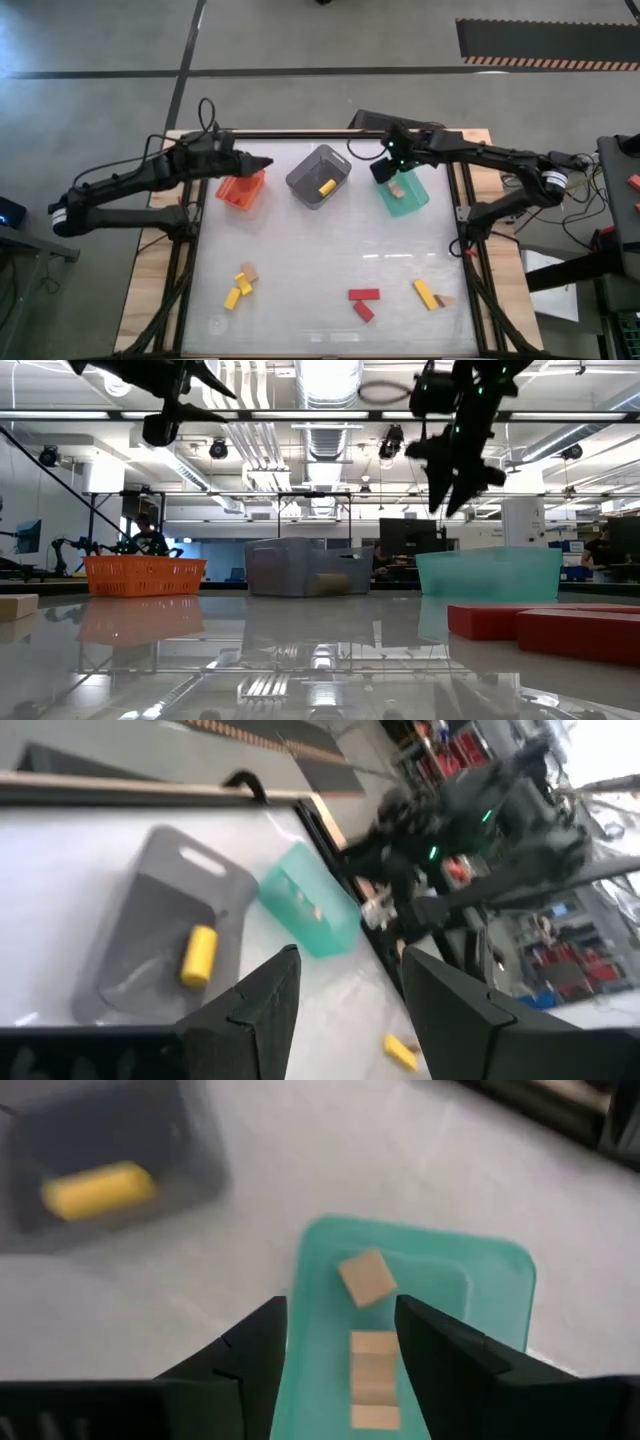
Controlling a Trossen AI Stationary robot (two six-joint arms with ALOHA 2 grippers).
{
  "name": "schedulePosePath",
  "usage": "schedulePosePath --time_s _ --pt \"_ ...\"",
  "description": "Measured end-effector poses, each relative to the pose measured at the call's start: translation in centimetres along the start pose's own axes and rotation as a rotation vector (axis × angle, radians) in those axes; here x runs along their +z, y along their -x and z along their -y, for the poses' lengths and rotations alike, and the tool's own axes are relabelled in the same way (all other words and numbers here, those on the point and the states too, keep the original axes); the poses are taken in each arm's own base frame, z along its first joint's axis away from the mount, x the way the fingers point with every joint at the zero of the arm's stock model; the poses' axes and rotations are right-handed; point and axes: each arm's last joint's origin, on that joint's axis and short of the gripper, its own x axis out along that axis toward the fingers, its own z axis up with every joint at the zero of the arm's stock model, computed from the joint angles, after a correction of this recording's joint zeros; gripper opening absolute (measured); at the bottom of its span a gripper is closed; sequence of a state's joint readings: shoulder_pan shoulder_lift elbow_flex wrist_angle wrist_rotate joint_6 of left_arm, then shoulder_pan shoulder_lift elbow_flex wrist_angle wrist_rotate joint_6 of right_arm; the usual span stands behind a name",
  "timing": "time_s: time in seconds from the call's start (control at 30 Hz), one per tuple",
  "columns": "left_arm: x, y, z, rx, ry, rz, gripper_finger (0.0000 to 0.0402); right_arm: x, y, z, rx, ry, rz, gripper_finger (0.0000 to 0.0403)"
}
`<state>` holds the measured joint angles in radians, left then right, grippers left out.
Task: Sort & place blocks by color
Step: Put the yellow block into the black bin
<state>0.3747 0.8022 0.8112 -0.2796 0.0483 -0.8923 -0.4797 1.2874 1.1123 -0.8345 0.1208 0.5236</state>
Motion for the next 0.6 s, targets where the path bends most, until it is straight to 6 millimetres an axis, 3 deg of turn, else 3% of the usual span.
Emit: schedulePosePath --time_s 0.3,0.6 --pt "-3.1 -1.2 0.8 0.004 0.095 -0.219 0.0160 0.9 4.8 -0.3 0.089 -0.015 0.155 0.0158" --pt "-9.5 -2.5 1.3 0.160 0.269 -0.746 0.0160 0.4 6.1 0.2 0.108 -0.014 0.189 0.0153"
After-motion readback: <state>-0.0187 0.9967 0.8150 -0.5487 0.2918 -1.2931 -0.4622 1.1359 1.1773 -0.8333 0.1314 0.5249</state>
